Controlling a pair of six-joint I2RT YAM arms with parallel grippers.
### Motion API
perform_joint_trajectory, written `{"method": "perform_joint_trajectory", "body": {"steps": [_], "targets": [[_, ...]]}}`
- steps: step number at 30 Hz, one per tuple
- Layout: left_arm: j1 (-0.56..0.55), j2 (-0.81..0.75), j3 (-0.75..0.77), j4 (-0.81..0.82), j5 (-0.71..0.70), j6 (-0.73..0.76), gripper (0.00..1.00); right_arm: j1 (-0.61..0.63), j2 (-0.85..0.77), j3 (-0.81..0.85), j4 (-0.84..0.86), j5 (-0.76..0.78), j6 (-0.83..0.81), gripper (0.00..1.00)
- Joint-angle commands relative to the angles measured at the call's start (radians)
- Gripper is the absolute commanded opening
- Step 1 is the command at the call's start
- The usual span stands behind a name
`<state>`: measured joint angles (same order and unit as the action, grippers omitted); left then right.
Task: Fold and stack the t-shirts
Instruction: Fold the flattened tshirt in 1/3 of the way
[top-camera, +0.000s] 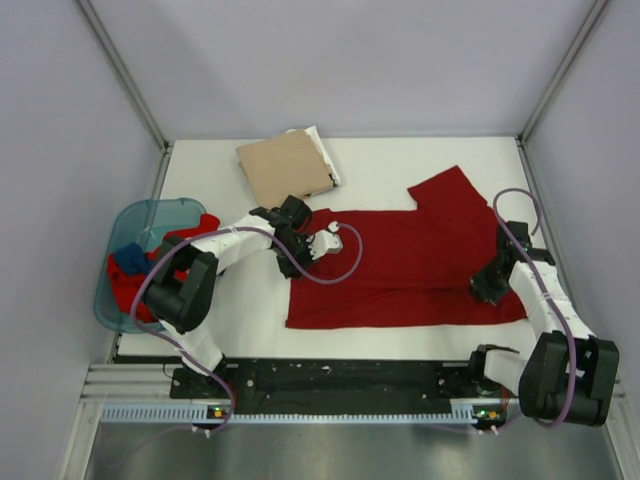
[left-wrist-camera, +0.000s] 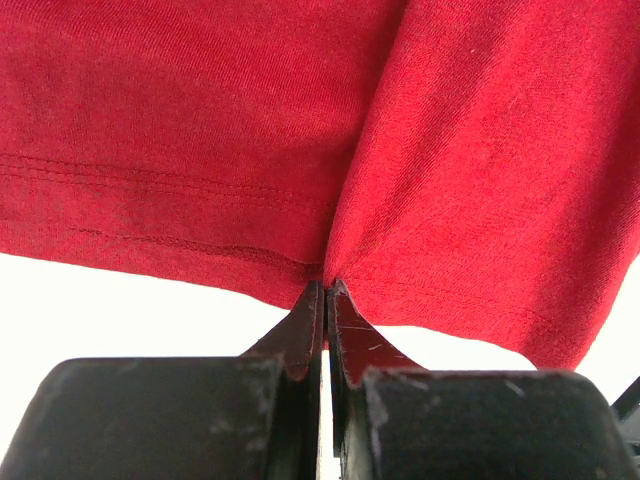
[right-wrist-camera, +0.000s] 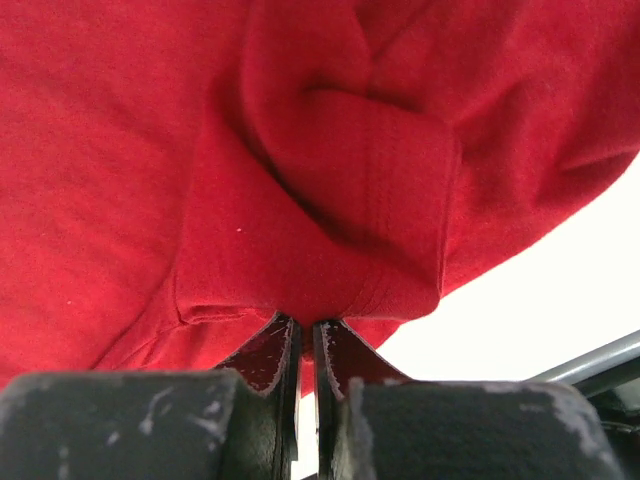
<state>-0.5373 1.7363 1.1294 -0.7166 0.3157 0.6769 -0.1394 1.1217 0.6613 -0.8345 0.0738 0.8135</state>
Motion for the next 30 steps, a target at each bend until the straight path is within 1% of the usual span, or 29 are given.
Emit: {"method": "perform_joint_trajectory", "body": {"steps": [1,4,6,11,13,14,20,22,25,27,29,30], "targets": [[0.007,-0.02,0.026,0.014,-0.02,-0.019,0.0,0.011,0.042,0.081,-0.006,-0.025,-0.089,0.0],[0.005,-0.018,0.029,0.017,-0.027,-0.02,0.0,0.021,0.111,0.153,0.021,-0.031,-0.138,0.0],[0.005,-0.015,0.03,0.02,-0.03,-0.023,0.0,0.053,0.176,0.214,0.058,-0.02,-0.183,0.0],[0.007,-0.003,0.029,0.022,-0.036,-0.031,0.0,0.122,0.41,0.398,0.069,-0.048,-0.319,0.0],[0.005,-0.001,0.021,0.023,-0.035,-0.031,0.0,0.133,0.496,0.451,0.063,-0.054,-0.365,0.0],[0.005,-0.001,0.02,0.022,-0.033,-0.031,0.0,0.164,0.529,0.471,0.057,-0.051,-0.378,0.0],[0.008,0.008,0.013,0.02,-0.044,-0.028,0.0,0.192,0.641,0.55,0.046,0.006,-0.453,0.01],[0.007,0.009,0.01,0.022,-0.049,-0.027,0.0,0.192,0.662,0.578,0.041,0.043,-0.473,0.05],[0.007,0.006,0.007,0.026,-0.058,-0.025,0.0,0.192,0.694,0.619,0.02,0.098,-0.491,0.23],[0.008,0.003,0.003,0.029,-0.058,-0.027,0.0,0.192,0.713,0.65,0.02,0.115,-0.508,0.27],[0.011,0.003,0.001,0.028,-0.058,-0.023,0.0,0.193,0.734,0.702,0.018,0.092,-0.53,0.34],[0.014,0.003,0.001,0.029,-0.058,-0.025,0.0,0.192,0.74,0.736,0.017,0.072,-0.533,0.42]]}}
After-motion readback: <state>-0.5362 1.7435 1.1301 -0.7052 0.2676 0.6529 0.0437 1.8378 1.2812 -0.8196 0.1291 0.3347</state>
